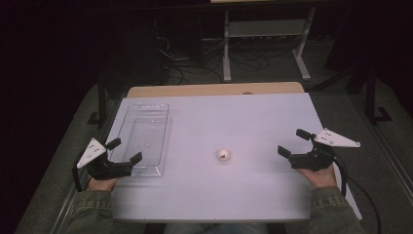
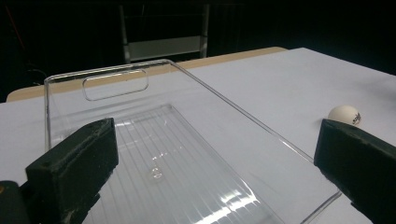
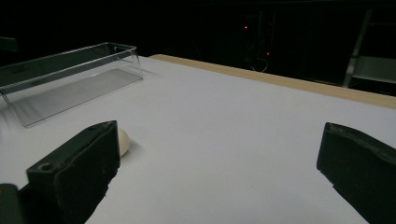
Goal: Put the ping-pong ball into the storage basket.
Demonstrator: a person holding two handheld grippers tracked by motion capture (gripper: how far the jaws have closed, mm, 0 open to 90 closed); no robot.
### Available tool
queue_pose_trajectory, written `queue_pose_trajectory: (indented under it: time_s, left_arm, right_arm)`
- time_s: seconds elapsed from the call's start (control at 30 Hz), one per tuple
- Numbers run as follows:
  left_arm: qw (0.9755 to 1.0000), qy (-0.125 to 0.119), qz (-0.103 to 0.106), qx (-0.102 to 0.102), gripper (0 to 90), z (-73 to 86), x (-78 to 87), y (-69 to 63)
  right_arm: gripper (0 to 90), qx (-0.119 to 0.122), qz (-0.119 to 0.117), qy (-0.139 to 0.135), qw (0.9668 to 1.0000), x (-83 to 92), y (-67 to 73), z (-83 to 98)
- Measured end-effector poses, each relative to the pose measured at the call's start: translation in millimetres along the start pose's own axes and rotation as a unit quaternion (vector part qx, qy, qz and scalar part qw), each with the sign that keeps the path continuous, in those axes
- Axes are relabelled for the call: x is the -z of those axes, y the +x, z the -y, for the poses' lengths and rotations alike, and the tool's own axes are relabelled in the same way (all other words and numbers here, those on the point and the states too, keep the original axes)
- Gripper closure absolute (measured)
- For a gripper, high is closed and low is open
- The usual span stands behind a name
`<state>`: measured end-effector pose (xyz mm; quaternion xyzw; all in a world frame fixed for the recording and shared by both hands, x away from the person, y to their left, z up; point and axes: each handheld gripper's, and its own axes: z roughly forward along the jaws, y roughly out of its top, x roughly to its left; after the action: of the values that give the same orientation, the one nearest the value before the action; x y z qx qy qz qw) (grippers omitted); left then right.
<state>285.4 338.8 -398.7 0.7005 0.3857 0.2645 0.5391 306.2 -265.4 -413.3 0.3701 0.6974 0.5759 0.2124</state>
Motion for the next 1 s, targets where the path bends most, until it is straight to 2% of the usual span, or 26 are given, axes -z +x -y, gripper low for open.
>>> queue_pose_trajectory:
  time_s: [0.5, 0.63, 0.77, 0.9, 1.0]
  left_arm:
    - [0.9997, 0.018, -0.009, -0.011, 0.0, 0.0, -1.9, -3.9]
    - [0.9995, 0.019, -0.011, -0.025, 0.0, -5.6, -1.8, -5.9]
    - [0.9994, 0.017, -0.011, -0.029, 0.0, -11.7, -2.1, -8.4]
    - [0.9985, 0.025, -0.013, -0.048, 0.0, -19.8, -4.6, -9.4]
    - [0.9985, 0.027, -0.01, -0.046, 0.0, -22.4, -5.6, -9.1]
  right_arm:
    - [0.0, 0.004, 0.006, 0.004, 1.0, -0.3, 1.5, 0.2]
    - [0.0, 0.004, 0.003, 0.005, 1.0, -1.1, 2.3, 0.4]
    - [0.0, 0.003, 0.004, 0.003, 1.0, -0.5, 2.2, 0.1]
    - [0.0, 0.001, 0.006, -0.001, 1.0, 1.3, 2.1, -0.4]
    - [0.0, 0.001, 0.006, -0.001, 1.0, 1.3, 2.2, -0.5]
